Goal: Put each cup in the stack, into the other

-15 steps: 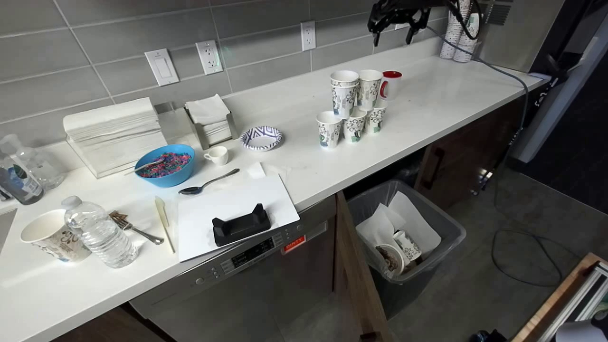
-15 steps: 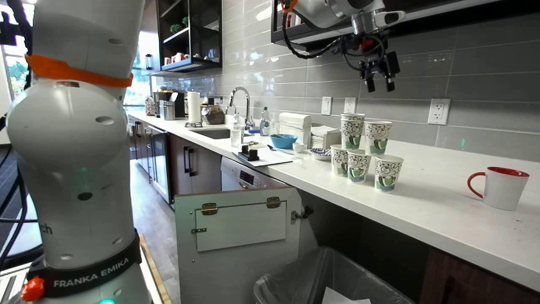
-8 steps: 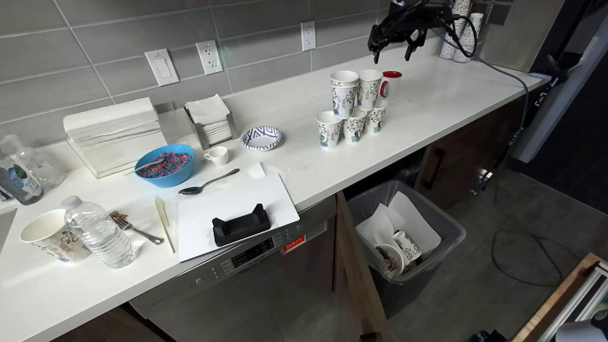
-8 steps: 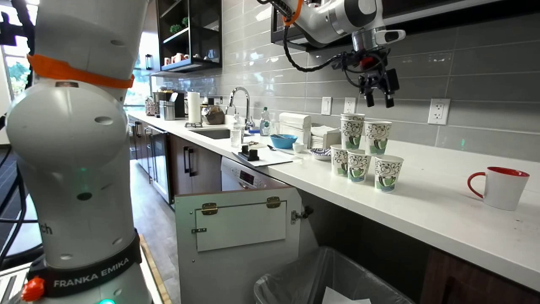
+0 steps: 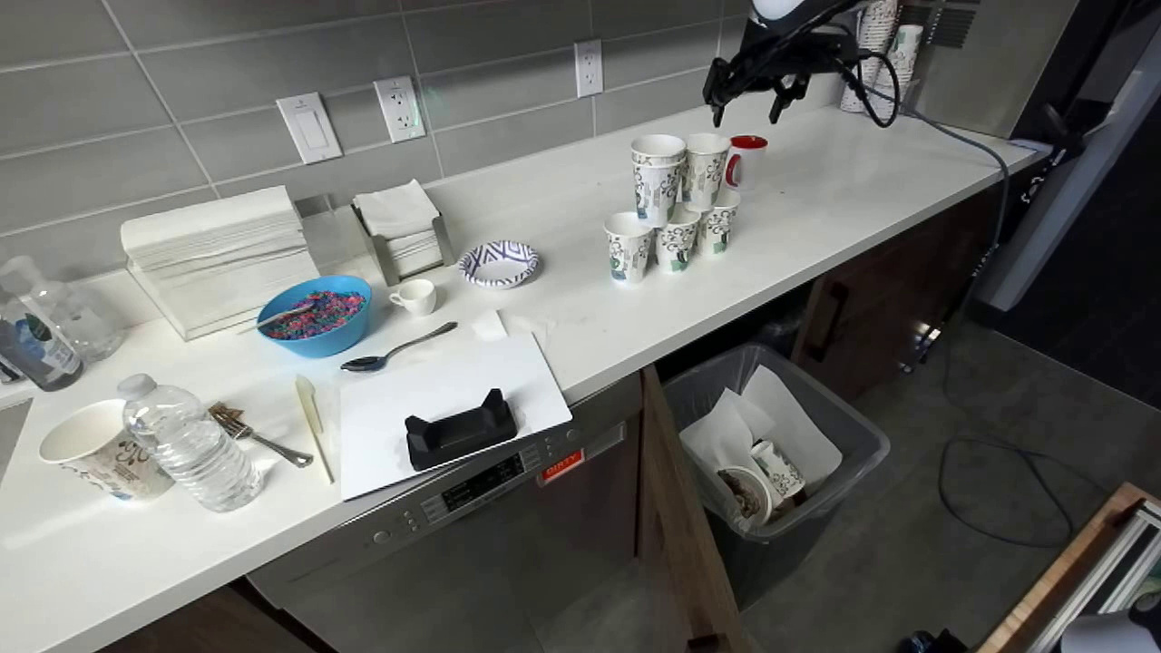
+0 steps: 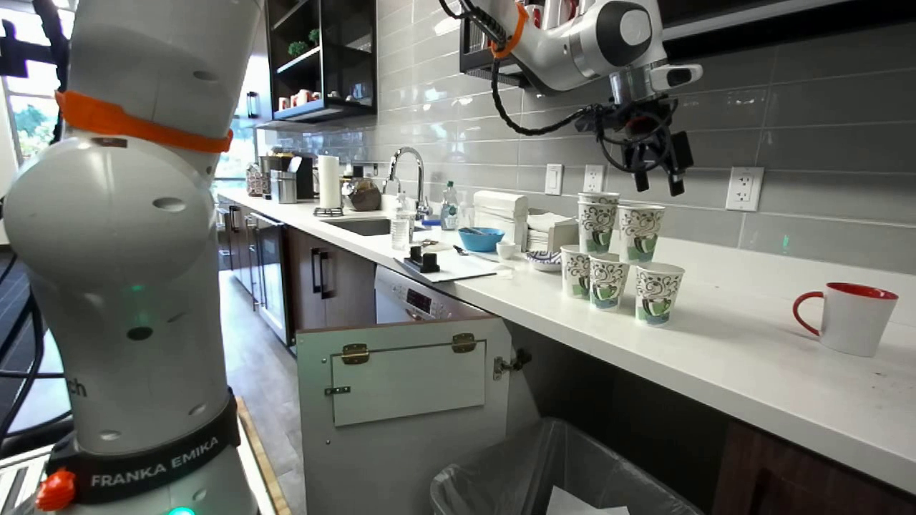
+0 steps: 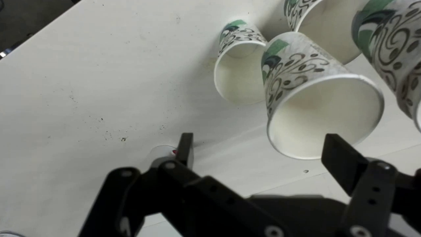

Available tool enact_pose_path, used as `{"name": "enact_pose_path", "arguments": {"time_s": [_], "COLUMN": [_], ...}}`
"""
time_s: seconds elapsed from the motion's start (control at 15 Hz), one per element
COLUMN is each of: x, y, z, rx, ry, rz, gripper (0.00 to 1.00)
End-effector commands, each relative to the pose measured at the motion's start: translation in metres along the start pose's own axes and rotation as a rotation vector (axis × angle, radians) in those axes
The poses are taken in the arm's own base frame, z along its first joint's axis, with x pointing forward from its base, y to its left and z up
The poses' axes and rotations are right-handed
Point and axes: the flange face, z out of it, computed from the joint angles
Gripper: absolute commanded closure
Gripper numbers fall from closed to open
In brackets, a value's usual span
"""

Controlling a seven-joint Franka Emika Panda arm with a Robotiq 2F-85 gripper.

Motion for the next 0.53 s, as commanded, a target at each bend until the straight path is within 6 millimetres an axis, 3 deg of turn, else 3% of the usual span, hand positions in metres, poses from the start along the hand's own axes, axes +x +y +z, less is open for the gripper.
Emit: {"name": "enact_pose_path", "arguments": {"time_s": [0.0,0.2,0.33,0.4,0.47], "x": [0.003,0.003,0.003,0.003,0.003], "y": [0.004,0.005,0.006,0.006,0.006], "z": [0.015,0.022,0.025,0.026,0.027], "rx": [0.025,0.036,0.042,0.045,0.048], "ry": [-0.011,-0.029,-0.039,-0.043,-0.046], "rz": [-0.004,-0.008,-0.007,-0.009,-0.007], "gripper": [0.00,0.01,0.12,0.27,0.35]}}
